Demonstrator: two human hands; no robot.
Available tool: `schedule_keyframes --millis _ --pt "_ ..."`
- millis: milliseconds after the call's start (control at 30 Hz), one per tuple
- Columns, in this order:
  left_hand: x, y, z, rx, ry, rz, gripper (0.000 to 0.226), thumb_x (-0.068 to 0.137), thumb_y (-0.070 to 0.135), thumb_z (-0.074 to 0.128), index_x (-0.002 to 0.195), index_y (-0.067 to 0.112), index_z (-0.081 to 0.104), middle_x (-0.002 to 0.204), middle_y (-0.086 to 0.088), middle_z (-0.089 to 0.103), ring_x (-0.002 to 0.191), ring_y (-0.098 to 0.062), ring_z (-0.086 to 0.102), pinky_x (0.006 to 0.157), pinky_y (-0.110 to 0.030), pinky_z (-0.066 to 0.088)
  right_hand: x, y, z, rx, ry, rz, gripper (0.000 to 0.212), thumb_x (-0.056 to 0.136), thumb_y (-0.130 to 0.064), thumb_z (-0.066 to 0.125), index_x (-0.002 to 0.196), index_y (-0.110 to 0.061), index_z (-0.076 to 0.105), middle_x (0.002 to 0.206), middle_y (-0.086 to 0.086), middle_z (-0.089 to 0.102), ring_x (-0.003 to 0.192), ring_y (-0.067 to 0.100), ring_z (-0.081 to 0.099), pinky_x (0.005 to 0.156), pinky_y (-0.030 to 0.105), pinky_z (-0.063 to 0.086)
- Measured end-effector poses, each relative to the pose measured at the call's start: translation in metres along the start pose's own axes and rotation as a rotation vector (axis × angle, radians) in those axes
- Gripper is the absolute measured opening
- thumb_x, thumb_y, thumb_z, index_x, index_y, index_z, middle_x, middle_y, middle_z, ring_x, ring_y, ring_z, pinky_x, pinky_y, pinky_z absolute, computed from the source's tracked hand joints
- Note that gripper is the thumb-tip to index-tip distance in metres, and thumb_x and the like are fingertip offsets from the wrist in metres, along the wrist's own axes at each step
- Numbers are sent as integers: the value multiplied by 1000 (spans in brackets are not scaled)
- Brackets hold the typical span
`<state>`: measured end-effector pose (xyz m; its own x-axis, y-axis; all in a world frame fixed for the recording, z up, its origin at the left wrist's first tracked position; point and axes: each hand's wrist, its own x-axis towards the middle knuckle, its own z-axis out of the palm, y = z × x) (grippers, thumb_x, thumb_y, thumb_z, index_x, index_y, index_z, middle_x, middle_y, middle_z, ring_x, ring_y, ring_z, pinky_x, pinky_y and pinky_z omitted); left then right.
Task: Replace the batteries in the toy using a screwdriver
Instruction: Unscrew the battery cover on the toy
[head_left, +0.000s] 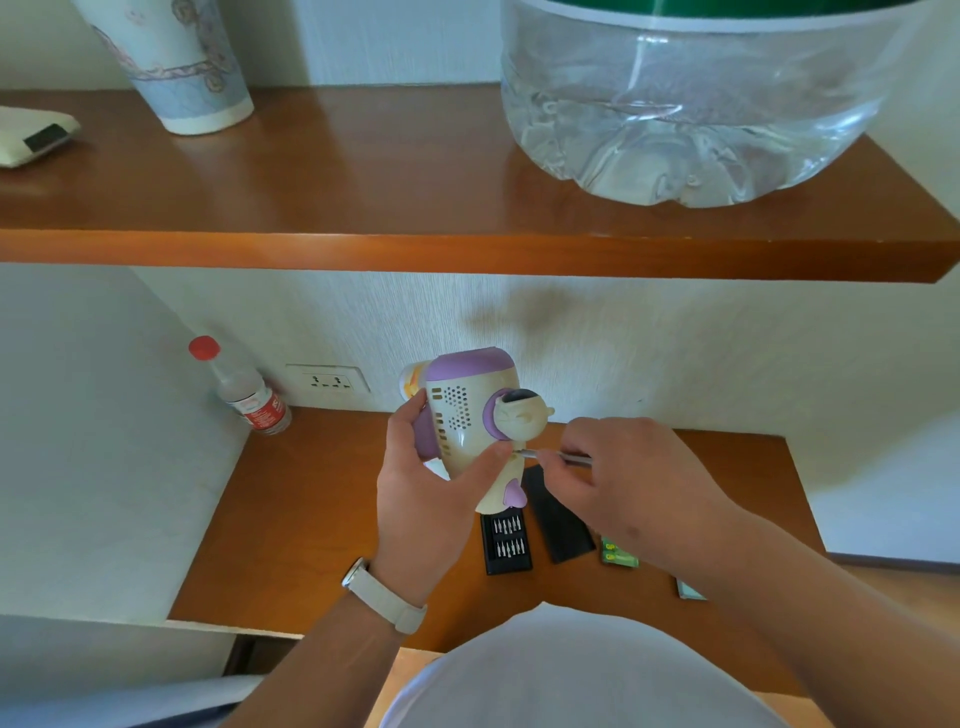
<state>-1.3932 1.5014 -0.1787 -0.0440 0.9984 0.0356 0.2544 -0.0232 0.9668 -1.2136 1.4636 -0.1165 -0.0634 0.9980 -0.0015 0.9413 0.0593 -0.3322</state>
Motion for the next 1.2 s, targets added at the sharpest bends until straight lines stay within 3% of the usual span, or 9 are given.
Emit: schedule_keyframes --millis 300,567,733,1000,1100,1200 --pt "5 -4 8 -14 -8 -5 80 74 28 87 140 27 42 117 15 60 107 -7 61 75 -17 59 2 5 1 18 -17 -44 29 101 -43 44 80 -23 48 60 -8 40 49 11 34 49 18 23" --pt "10 -8 16 -16 -52 -14 76 76 28 85 138 28 43 113 24 58 104 10 57 75 -20 60 3 13 -3 138 -32 -24 11 98 -35 52 91 -26 51 70 -9 47 57 9 42 52 15 30" --pt "10 -8 23 -14 -71 -30 76 75 30 86 138 31 44 107 32 58 104 10 57 76 -25 62 1 18 0 163 40 -1 28 91 -52 44 92 -26 55 69 -10 51 57 10 48 51 16 32" --pt "13 -7 23 -42 -58 -48 75 76 27 86 138 31 43 114 24 57 107 -3 60 82 -34 62 5 20 0 67 34 -8 35 94 -49 39 76 -22 51 60 -5 46 50 12 39 49 19 27" --pt "14 -6 22 -56 -64 -48 75 76 26 85 138 30 43 117 20 58 109 -7 60 81 -36 63 8 20 -2 69 20 -17 33 96 -46 42 77 -21 53 63 -5 50 53 14 44 51 22 34" --pt "15 -7 22 -65 -66 -42 74 76 25 86 137 30 44 115 21 59 107 -1 60 78 -30 63 9 20 -3 100 30 -31 31 96 -43 48 81 -18 58 66 -3 55 58 17 51 55 27 42"
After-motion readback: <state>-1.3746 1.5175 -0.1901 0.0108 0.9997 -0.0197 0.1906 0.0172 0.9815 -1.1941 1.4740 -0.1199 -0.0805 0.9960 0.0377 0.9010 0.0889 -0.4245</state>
